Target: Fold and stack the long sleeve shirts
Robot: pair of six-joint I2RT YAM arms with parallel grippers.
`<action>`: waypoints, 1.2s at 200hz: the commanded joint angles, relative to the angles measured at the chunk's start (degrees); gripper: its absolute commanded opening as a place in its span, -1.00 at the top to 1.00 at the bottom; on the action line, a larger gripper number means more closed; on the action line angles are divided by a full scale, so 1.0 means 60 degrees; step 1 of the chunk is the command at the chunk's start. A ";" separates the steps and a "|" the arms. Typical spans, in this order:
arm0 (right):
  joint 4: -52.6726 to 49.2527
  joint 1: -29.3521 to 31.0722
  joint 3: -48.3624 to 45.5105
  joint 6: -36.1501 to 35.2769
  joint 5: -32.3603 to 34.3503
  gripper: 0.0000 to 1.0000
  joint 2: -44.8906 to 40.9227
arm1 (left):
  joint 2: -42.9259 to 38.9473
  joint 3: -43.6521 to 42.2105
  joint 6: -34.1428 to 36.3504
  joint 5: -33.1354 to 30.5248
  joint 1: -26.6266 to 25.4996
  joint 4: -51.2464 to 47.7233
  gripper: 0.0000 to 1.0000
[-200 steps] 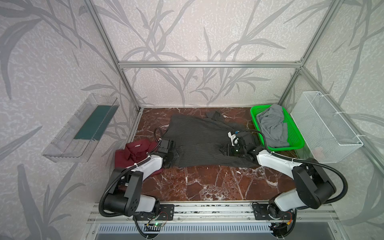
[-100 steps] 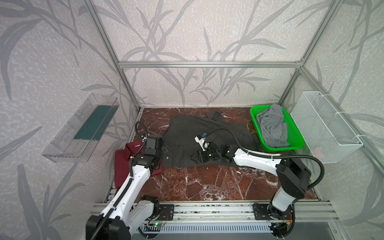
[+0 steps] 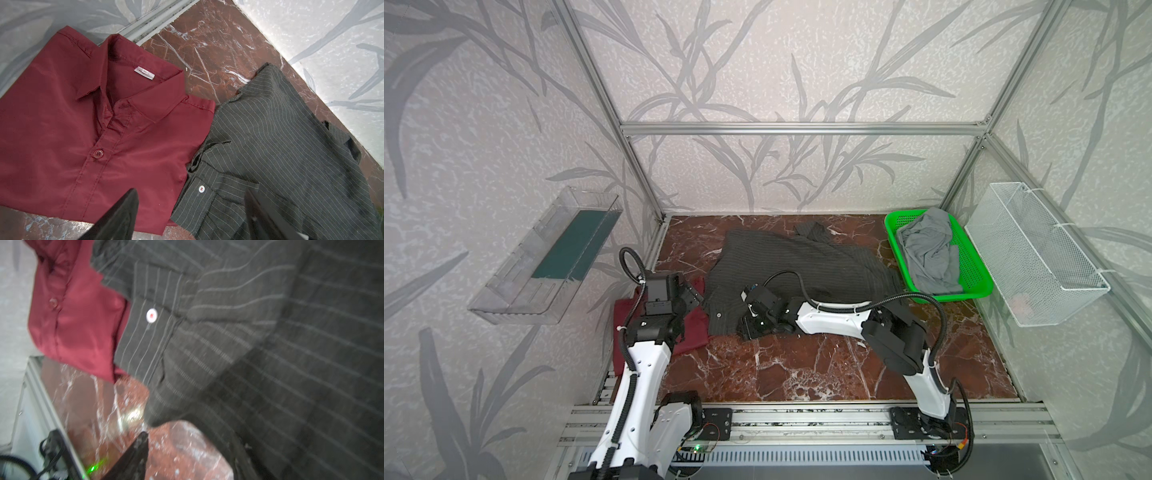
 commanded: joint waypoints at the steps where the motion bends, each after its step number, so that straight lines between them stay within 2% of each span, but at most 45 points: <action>1: -0.0284 -0.0016 0.0552 0.0276 0.0356 -0.21 0.0446 | -0.0151 -0.0061 0.0075 0.0295 0.0099 -0.0155 -0.61; 50: 0.0389 -0.0040 0.0499 0.0637 0.0795 -0.15 0.0405 | -0.0333 -0.0148 0.0031 0.0427 0.0108 -0.0112 -0.61; 108: 0.0199 -0.0039 0.1158 0.0705 0.0994 -0.15 0.0939 | -0.0363 -0.0190 0.0002 0.0522 0.0121 -0.0041 -0.59; 134: 0.0321 -0.0062 0.1378 0.0543 0.1304 0.20 0.1121 | -0.0364 -0.0238 -0.0044 0.0643 0.0194 0.0056 -0.58; 182: 0.0308 -0.0126 0.1595 0.0428 0.1215 0.88 0.1239 | -0.0364 -0.0264 -0.0073 0.0726 0.0263 0.0071 -0.56; 205: 0.0410 -0.0121 0.1416 0.0270 0.1344 1.00 0.0730 | -0.0321 -0.0262 -0.0058 0.0764 0.0304 0.0064 -0.55; 240: 0.0601 -0.0222 0.1116 0.0081 0.1416 1.00 -0.0013 | -0.0273 -0.0249 -0.0057 0.0792 0.0325 0.0079 -0.55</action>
